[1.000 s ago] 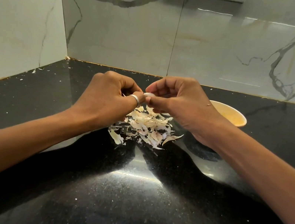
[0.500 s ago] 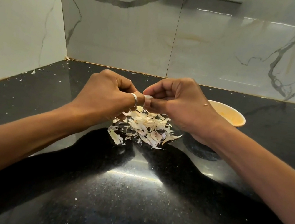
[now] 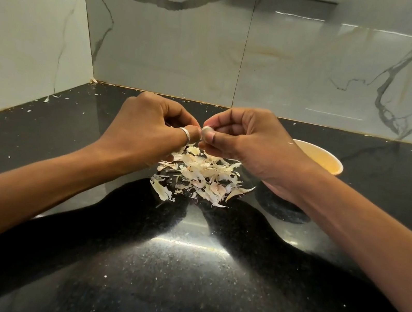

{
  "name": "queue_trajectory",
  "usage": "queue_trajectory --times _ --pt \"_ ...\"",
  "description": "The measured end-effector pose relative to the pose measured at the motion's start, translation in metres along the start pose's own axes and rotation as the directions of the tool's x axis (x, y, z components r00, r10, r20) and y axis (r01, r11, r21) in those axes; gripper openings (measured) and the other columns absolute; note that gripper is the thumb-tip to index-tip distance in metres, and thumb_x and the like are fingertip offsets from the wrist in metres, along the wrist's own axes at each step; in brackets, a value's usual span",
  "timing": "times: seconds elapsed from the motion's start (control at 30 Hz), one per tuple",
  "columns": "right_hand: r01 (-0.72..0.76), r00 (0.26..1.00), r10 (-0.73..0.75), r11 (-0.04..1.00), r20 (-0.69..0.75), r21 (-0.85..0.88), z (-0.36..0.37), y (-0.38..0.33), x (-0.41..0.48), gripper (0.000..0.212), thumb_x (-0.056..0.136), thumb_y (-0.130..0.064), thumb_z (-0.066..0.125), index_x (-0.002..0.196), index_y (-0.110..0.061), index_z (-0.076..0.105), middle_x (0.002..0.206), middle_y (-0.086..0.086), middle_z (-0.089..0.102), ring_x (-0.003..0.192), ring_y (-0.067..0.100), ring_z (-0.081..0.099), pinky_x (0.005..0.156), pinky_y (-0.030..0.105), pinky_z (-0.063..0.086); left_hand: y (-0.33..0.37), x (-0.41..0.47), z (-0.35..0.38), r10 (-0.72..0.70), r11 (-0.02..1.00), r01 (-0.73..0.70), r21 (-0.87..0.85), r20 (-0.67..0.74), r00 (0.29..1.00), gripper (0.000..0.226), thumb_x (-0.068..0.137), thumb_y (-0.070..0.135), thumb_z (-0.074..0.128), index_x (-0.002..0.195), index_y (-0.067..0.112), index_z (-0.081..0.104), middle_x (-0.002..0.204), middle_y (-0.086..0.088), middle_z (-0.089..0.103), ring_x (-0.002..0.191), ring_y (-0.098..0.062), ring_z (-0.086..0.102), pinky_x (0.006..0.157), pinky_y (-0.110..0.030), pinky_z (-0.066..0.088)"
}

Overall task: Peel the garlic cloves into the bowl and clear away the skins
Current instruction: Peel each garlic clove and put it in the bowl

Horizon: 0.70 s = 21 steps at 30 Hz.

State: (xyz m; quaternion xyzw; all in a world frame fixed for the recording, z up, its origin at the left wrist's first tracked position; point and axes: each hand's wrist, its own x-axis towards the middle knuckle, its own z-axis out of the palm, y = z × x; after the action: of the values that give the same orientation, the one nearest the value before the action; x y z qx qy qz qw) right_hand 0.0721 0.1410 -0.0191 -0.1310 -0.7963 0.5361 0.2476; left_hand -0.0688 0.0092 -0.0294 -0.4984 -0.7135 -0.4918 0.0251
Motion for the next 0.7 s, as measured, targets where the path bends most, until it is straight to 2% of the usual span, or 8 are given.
queue_trajectory --times 0.13,0.3,0.4,0.57,0.7 --pt "0.018 0.999 -0.02 0.997 -0.028 -0.07 -0.0008 0.0015 0.0018 0.016 0.091 -0.002 0.074 0.106 0.0 0.07 0.096 0.021 0.076 0.092 0.029 0.077 0.085 0.035 0.063 0.0034 -0.002 0.0014 0.021 1.0 -0.021 -0.016 0.009 1.0 0.011 0.085 0.033 0.079 0.086 0.022 0.078 0.067 -0.001 0.073 0.061 -0.019 0.072 0.053 -0.027 0.059" --pt "0.035 0.999 -0.038 0.995 -0.034 -0.093 -0.0007 0.002 0.0025 0.016 0.089 -0.002 0.076 0.104 0.0 0.071 0.093 0.017 0.077 0.089 0.027 0.077 0.084 0.035 0.063 0.0042 -0.0037 0.0006 0.083 0.995 -0.082 0.05 -0.019 0.996 0.016 0.084 0.039 0.079 0.087 0.023 0.079 0.066 0.007 0.073 0.06 -0.013 0.07 0.062 -0.04 0.062" --pt "0.052 0.997 -0.058 0.991 -0.041 -0.125 0.0001 0.003 0.0028 0.014 0.087 -0.003 0.078 0.101 -0.002 0.073 0.091 0.016 0.078 0.086 0.026 0.078 0.085 0.038 0.063 0.0055 -0.0056 0.0013 0.131 0.986 -0.125 0.113 -0.046 0.99 0.013 0.084 0.037 0.079 0.085 0.024 0.08 0.066 0.012 0.071 0.058 -0.008 0.067 0.065 -0.04 0.061" --pt "0.072 0.995 -0.081 0.984 -0.051 -0.163 0.0042 0.0077 0.0041 0.011 0.087 -0.004 0.08 0.097 -0.005 0.075 0.087 0.013 0.078 0.085 0.026 0.078 0.087 0.044 0.063 0.0057 -0.007 0.0014 0.138 0.984 -0.13 0.12 -0.062 0.989 0.014 0.081 0.038 0.08 0.081 0.025 0.079 0.065 0.008 0.071 0.057 -0.012 0.067 0.06 -0.042 0.06" --pt "0.062 0.997 -0.067 0.99 -0.043 -0.125 0.0055 0.007 0.003 0.011 0.088 -0.002 0.078 0.098 -0.003 0.074 0.089 0.016 0.078 0.087 0.03 0.078 0.088 0.046 0.062 0.006 -0.0068 0.0018 0.107 0.991 -0.1 0.094 -0.069 0.992 0.013 0.081 0.036 0.082 0.079 0.024 0.078 0.064 0.005 0.072 0.055 -0.011 0.068 0.061 -0.041 0.061"
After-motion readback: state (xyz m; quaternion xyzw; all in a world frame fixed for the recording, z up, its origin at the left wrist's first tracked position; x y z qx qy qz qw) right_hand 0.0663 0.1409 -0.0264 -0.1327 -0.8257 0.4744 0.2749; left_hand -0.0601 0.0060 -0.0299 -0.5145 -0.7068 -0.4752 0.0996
